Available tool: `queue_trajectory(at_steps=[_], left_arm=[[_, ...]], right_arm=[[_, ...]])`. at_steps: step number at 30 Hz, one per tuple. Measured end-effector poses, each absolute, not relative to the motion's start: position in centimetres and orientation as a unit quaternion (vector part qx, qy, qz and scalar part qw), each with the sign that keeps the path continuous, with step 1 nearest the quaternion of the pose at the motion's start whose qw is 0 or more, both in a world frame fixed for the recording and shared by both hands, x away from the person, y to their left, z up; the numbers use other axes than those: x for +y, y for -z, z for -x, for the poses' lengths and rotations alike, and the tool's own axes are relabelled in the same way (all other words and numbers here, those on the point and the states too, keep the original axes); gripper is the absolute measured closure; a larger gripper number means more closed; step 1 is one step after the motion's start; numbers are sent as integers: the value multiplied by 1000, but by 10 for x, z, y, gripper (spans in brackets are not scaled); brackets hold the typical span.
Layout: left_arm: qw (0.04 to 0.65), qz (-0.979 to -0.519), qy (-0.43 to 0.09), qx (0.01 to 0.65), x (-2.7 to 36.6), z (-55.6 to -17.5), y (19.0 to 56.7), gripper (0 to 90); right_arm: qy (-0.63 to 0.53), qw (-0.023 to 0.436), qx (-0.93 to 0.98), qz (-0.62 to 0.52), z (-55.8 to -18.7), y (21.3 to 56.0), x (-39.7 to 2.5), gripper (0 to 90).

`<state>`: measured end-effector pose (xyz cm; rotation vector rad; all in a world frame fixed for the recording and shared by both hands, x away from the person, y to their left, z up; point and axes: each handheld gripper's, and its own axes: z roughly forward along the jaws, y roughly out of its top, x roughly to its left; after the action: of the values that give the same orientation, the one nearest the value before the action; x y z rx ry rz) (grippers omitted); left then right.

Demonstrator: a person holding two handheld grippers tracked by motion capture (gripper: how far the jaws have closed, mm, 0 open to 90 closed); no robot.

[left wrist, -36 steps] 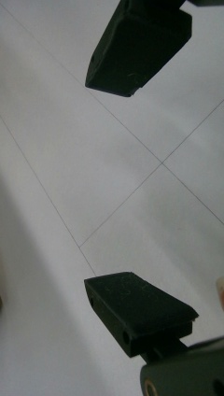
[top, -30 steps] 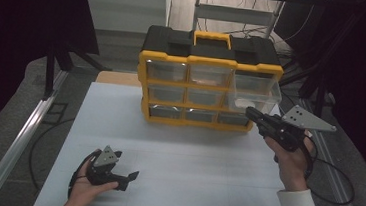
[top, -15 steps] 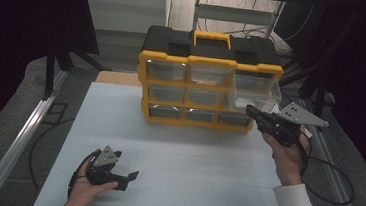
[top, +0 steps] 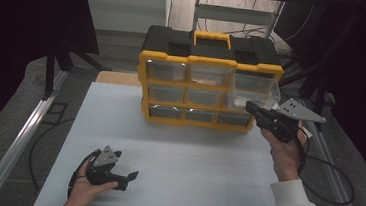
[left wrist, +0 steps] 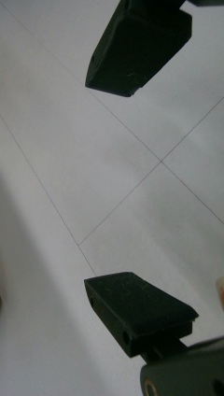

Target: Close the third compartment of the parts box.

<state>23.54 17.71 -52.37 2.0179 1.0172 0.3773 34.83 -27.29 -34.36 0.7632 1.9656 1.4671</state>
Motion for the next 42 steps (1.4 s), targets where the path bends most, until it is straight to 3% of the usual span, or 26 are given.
queue_trajectory(at_steps=[42], left_arm=[[412,-802,-152,405,179,-235,523,71]], right_arm=[[-540,298,718,-324,-381,342,-268,899]])
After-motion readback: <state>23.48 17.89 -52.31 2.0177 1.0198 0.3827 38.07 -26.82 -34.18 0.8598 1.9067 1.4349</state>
